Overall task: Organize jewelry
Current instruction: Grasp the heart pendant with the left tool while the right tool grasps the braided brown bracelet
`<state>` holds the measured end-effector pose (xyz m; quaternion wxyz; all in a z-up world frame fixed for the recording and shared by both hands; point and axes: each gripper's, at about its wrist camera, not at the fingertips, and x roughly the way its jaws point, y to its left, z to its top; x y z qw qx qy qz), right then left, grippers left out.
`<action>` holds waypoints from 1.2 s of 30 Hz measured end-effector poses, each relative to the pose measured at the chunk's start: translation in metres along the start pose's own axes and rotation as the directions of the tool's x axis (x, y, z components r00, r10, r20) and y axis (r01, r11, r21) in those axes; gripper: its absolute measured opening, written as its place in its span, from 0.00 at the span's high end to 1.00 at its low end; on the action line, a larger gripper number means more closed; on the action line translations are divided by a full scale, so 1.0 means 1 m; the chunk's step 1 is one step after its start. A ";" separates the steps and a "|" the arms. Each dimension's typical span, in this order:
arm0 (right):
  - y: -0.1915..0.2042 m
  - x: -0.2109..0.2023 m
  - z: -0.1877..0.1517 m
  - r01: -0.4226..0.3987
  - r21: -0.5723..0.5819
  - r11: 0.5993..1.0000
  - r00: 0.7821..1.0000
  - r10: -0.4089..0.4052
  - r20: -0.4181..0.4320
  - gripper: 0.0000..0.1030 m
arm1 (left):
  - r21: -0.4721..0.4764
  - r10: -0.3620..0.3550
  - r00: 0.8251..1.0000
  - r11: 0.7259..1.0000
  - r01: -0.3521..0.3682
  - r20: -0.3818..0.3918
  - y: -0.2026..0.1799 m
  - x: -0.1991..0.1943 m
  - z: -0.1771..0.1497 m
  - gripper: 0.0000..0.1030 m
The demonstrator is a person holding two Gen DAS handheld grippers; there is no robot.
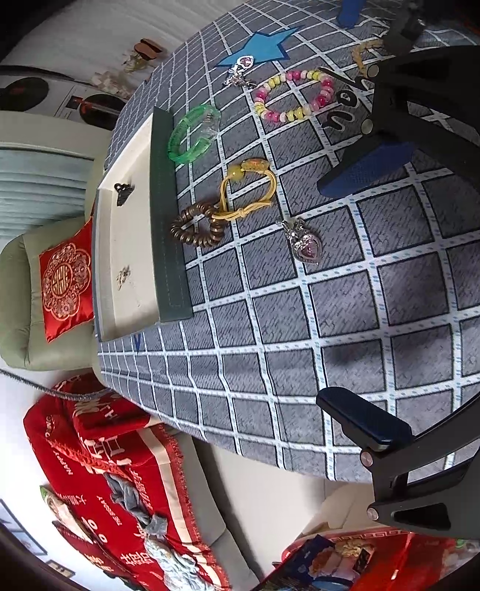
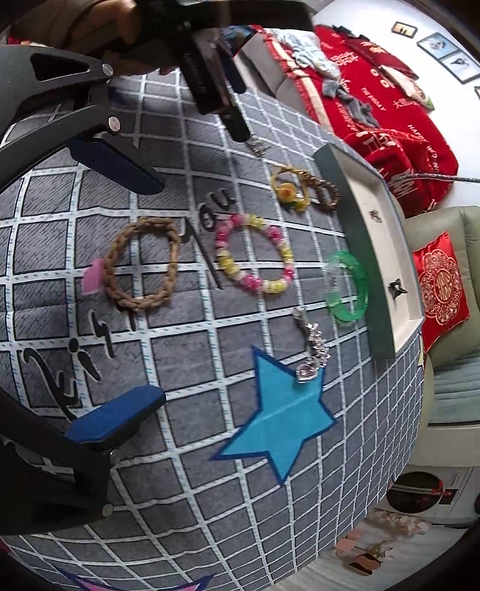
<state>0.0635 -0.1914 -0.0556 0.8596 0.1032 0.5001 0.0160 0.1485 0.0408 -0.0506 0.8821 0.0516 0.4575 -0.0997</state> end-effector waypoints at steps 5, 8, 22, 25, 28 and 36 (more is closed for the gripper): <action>0.009 0.003 -0.004 0.028 -0.042 0.999 1.000 -0.029 -0.004 0.00 | 0.045 -0.011 1.000 0.999 0.011 0.002 -0.008 0.006 0.002 0.00; 0.016 0.009 -0.004 0.050 -0.071 0.996 0.999 -0.051 -0.011 0.00 | 0.073 -0.010 1.000 0.997 0.010 -0.002 -0.014 0.010 0.005 0.02; 0.033 0.007 -0.011 0.114 -0.157 0.981 0.993 -0.114 0.008 0.23 | 0.064 -0.094 0.996 0.993 0.094 -0.001 -0.017 0.007 0.008 0.39; 0.033 0.004 -0.010 0.112 -0.155 0.982 0.994 -0.112 0.004 0.44 | 0.071 -0.104 0.995 0.992 0.104 0.001 -0.019 0.005 0.008 0.61; 0.035 0.001 -0.010 0.108 -0.161 0.981 0.994 -0.108 0.005 0.71 | 0.067 -0.114 0.994 0.991 0.113 0.003 -0.018 0.002 0.007 0.68; 0.024 -0.007 -0.010 0.034 -0.105 0.994 0.999 -0.032 0.014 0.87 | 0.023 -0.150 0.989 0.988 0.150 0.012 -0.009 -0.009 0.002 0.68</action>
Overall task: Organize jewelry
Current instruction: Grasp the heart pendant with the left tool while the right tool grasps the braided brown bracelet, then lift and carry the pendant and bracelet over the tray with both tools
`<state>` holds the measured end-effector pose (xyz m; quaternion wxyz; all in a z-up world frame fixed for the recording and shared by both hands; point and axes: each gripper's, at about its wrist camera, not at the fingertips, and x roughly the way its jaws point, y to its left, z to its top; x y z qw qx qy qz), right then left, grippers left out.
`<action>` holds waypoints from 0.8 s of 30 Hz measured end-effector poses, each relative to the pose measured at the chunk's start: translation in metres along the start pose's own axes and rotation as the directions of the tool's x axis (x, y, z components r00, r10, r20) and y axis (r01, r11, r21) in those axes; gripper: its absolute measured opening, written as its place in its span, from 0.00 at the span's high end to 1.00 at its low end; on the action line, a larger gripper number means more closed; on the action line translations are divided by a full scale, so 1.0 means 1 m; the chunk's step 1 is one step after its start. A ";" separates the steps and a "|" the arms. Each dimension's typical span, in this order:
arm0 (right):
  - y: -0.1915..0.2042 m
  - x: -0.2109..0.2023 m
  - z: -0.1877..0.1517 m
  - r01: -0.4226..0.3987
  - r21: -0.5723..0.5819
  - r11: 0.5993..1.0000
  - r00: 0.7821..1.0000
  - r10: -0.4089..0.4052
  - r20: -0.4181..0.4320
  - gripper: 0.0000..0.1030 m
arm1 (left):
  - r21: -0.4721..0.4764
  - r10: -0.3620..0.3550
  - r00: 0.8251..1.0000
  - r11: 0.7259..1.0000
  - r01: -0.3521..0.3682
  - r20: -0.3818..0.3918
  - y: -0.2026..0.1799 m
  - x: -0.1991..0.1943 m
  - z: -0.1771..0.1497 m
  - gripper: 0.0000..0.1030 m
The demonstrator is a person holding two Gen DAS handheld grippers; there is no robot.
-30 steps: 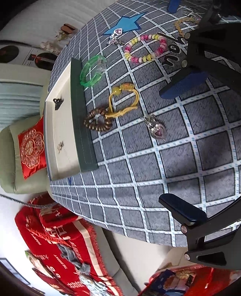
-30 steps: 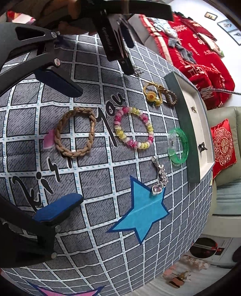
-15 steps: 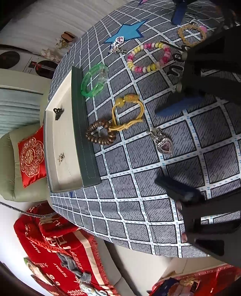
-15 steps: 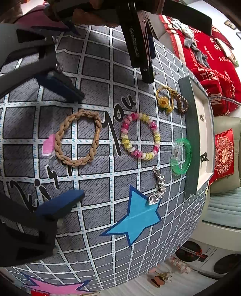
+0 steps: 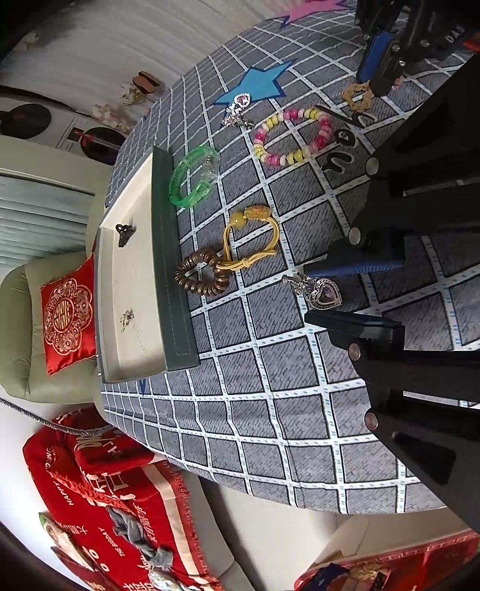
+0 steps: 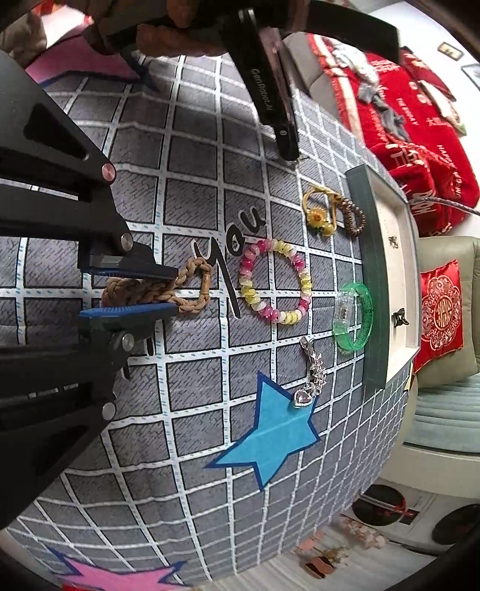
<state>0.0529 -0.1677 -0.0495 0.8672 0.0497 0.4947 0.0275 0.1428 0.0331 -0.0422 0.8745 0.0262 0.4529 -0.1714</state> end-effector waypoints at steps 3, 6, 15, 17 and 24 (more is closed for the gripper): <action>-0.009 -0.007 0.004 -0.048 0.046 0.998 0.999 0.047 0.024 0.87 | -0.007 -0.009 1.000 1.000 0.009 0.013 0.000 -0.008 0.001 0.68; -0.017 -0.015 0.009 -0.074 0.082 0.994 0.996 0.071 0.047 0.87 | -0.017 -0.020 0.999 1.000 0.021 0.030 0.001 -0.017 0.004 0.68; -0.034 -0.028 0.028 -0.125 0.140 0.982 0.989 0.112 0.092 0.87 | -0.019 -0.056 0.995 0.998 0.058 0.079 -0.004 -0.038 0.019 0.68; -0.036 -0.031 0.035 -0.131 0.138 0.982 0.988 0.117 0.104 0.87 | -0.025 -0.066 0.994 0.997 0.068 0.087 -0.005 -0.042 0.024 0.68; -0.040 -0.041 0.076 -0.159 0.109 0.981 0.978 0.142 0.151 0.87 | -0.038 -0.067 0.989 0.997 0.073 0.128 -0.003 -0.050 0.050 0.68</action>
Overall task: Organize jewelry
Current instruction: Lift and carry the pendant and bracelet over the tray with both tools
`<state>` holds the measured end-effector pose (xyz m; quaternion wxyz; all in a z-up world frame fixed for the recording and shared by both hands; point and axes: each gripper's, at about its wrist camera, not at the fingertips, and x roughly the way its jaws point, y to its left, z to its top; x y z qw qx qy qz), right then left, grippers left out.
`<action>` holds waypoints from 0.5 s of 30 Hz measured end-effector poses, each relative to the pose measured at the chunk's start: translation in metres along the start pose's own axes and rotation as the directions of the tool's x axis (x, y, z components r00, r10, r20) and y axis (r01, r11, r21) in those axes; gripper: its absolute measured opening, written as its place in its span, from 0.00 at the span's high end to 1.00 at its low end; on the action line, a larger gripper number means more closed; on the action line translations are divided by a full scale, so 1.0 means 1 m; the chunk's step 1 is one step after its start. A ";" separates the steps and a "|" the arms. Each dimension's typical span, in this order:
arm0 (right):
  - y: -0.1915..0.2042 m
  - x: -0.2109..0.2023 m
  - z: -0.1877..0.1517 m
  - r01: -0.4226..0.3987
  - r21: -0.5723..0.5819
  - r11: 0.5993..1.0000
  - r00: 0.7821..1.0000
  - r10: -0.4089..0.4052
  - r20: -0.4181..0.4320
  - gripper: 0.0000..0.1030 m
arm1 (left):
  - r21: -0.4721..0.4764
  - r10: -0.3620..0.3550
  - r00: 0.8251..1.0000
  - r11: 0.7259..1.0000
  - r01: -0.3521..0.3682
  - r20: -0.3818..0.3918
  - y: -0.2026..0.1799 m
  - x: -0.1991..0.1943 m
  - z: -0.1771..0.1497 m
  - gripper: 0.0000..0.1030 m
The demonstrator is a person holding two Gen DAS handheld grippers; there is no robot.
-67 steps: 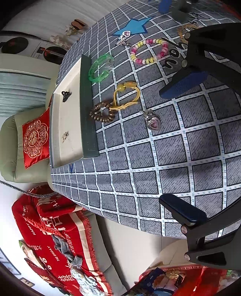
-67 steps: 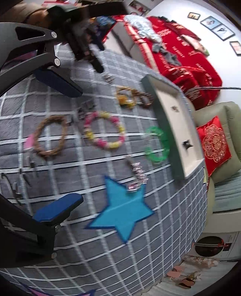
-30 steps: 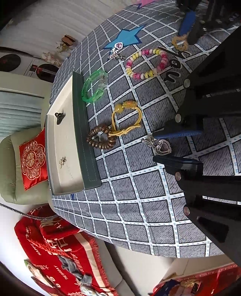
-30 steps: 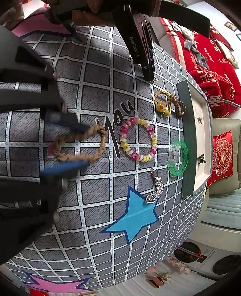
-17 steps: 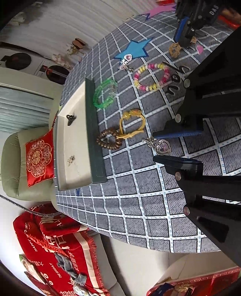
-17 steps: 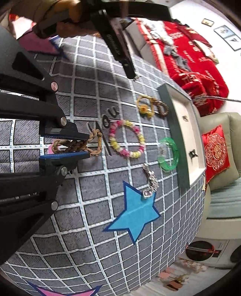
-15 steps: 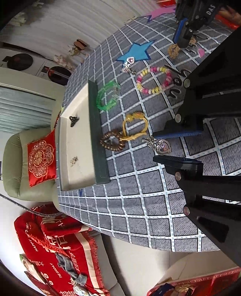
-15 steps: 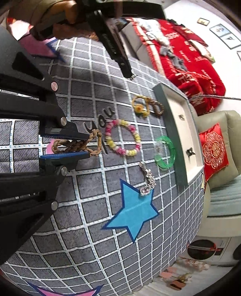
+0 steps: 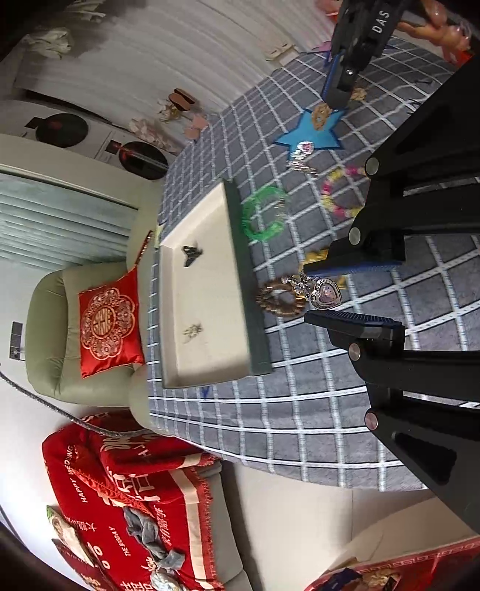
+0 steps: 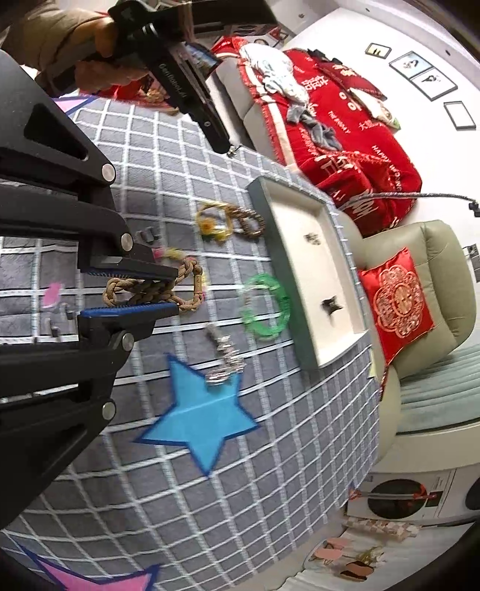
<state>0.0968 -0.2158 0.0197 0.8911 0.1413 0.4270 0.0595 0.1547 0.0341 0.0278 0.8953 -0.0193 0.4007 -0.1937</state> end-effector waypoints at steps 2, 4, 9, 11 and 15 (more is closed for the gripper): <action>0.002 0.001 0.012 -0.004 -0.010 1.000 1.000 0.004 0.010 0.87 | 0.000 0.006 1.000 1.000 -0.006 0.014 0.000 0.000 0.008 0.68; 0.005 0.005 0.030 -0.016 -0.026 1.000 1.000 0.016 0.022 0.87 | -0.005 0.011 1.000 1.000 -0.011 0.028 0.001 0.002 0.021 0.68; 0.008 0.019 0.075 -0.045 -0.034 0.998 0.998 0.046 0.031 0.87 | -0.021 0.027 0.998 0.999 -0.026 0.054 0.005 0.013 0.051 0.68; 0.011 0.026 0.093 -0.050 -0.042 0.998 0.998 0.051 0.033 0.87 | -0.034 0.031 0.998 0.999 -0.029 0.061 0.007 0.020 0.063 0.68; 0.017 0.048 0.128 -0.045 -0.061 0.997 0.998 0.047 0.029 0.87 | -0.044 0.057 0.996 0.998 -0.054 0.070 0.011 0.040 0.086 0.68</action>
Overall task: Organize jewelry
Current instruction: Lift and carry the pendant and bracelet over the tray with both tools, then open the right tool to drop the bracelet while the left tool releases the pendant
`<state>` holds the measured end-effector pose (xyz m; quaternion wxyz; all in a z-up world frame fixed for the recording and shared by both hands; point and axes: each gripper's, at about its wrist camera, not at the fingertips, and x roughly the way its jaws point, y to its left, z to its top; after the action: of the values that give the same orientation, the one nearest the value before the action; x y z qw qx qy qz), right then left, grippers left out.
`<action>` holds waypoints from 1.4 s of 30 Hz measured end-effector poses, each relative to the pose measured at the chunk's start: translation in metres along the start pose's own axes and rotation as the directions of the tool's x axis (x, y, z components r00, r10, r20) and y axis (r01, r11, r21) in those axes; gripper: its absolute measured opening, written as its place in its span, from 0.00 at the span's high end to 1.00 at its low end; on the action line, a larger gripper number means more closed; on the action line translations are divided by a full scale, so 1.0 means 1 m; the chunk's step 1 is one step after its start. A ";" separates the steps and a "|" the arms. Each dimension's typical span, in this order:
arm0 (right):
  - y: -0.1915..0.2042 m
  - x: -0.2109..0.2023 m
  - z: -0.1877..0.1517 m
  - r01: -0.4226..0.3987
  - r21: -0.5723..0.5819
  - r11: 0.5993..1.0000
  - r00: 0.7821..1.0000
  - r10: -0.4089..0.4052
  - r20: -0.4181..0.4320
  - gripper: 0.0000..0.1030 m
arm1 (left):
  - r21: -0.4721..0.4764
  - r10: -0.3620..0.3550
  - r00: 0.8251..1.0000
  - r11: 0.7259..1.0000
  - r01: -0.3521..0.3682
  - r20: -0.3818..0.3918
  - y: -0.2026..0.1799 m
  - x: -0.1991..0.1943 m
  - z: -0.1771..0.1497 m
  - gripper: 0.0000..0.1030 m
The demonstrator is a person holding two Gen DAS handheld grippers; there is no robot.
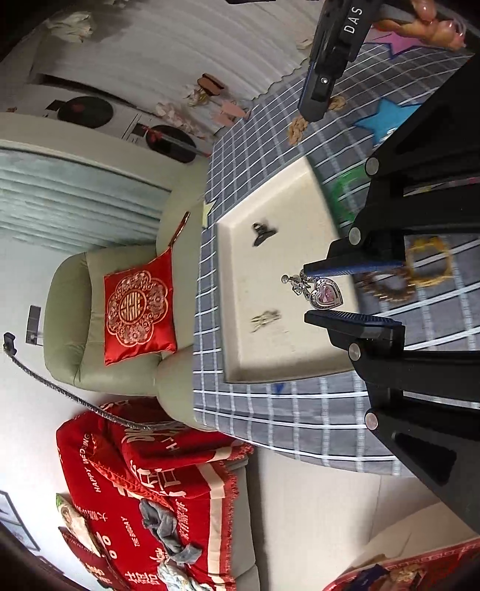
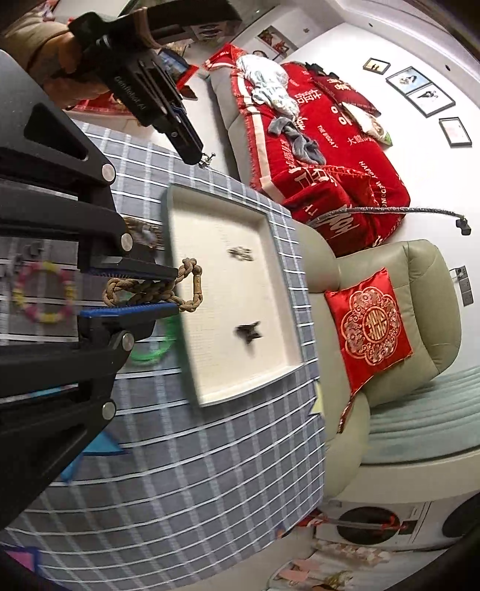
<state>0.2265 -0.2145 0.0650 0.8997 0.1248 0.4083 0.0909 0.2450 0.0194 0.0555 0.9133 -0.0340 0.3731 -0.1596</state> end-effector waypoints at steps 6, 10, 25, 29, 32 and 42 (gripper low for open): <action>0.000 0.052 0.041 -0.003 -0.012 1.000 1.000 0.003 -0.026 0.87 | -0.012 0.053 0.998 0.999 -0.053 -0.017 0.006 0.047 0.029 0.68; -0.006 0.095 0.057 -0.014 0.008 1.000 0.998 0.014 -0.061 0.87 | -0.020 0.093 0.994 0.995 -0.094 -0.055 0.012 0.085 0.043 0.68; -0.028 0.193 0.065 0.040 0.042 0.998 0.988 -0.033 -0.150 0.87 | 0.036 0.163 0.971 0.987 -0.159 -0.173 0.014 0.169 0.039 0.68; -0.034 0.196 0.067 0.089 0.015 0.996 0.985 -0.086 -0.147 0.87 | 0.059 0.183 0.965 0.983 -0.175 -0.189 0.009 0.177 0.038 0.68; -0.039 0.198 0.064 0.095 0.028 0.995 0.983 -0.090 -0.158 0.87 | 0.093 0.206 0.962 0.977 -0.192 -0.180 0.003 0.178 0.036 0.68; -0.046 0.184 0.068 0.035 0.114 0.993 0.992 -0.021 -0.122 0.41 | 0.116 0.233 0.957 0.970 -0.214 -0.176 -0.001 0.176 0.036 0.68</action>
<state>0.4010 -0.2200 -0.0366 0.8659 0.1654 0.4681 0.0618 0.3878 -0.0390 -0.0366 0.8868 0.0673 0.4510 -0.0754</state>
